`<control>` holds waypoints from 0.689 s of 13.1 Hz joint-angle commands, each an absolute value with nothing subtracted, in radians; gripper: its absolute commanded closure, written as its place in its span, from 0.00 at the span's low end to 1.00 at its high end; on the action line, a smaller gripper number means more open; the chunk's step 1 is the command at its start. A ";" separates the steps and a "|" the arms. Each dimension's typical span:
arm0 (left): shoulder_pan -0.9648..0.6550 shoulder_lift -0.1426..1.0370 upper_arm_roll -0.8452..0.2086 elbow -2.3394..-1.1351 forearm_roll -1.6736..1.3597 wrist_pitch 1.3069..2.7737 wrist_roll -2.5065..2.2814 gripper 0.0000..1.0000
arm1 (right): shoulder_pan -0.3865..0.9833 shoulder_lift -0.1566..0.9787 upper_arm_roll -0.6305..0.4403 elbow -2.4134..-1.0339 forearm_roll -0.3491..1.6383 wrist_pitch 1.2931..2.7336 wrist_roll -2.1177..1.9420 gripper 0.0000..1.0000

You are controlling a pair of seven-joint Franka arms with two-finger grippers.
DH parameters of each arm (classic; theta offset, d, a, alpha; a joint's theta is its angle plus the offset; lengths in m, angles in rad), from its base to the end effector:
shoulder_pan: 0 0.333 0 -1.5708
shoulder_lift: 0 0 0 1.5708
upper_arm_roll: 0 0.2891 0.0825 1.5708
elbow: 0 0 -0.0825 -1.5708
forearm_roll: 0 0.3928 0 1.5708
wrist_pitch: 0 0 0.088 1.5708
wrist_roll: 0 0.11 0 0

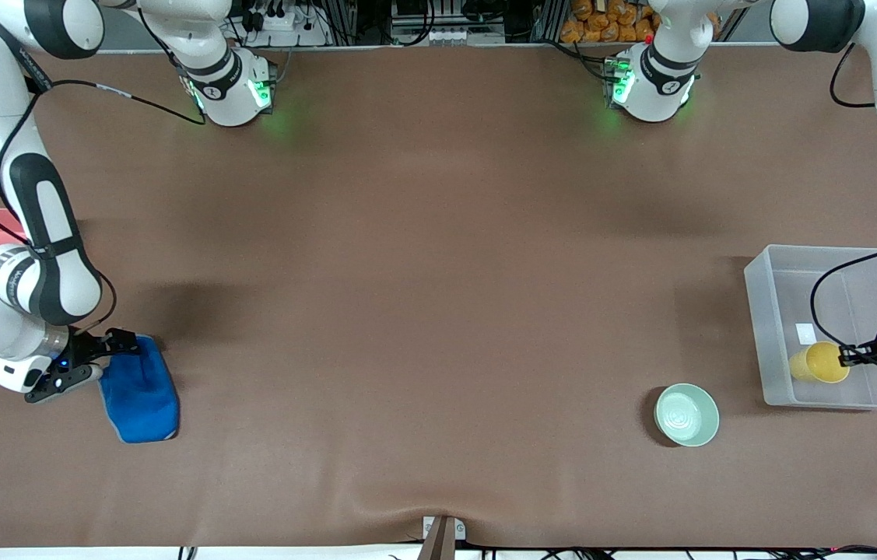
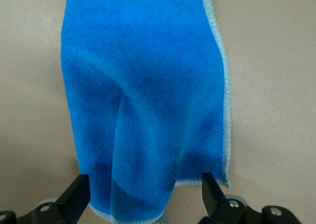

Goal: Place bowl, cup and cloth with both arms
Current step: 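Carry the yellow cup into the clear tray with the left gripper, then lower the cup into the tray and open the left gripper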

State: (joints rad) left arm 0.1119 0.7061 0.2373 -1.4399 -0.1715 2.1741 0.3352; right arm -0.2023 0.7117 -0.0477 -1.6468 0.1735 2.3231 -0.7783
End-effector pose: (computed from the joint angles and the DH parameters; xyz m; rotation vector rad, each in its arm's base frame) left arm 0.6853 0.2122 0.2579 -3.1155 -0.0771 -0.0680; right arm 0.6518 -0.1602 0.1654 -2.9775 -0.6323 -0.0256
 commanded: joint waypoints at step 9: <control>0.103 0.791 0.241 -1.361 -0.247 2.232 0.351 0.75 | -0.222 0.710 -0.035 -1.658 0.268 2.304 -0.804 0.17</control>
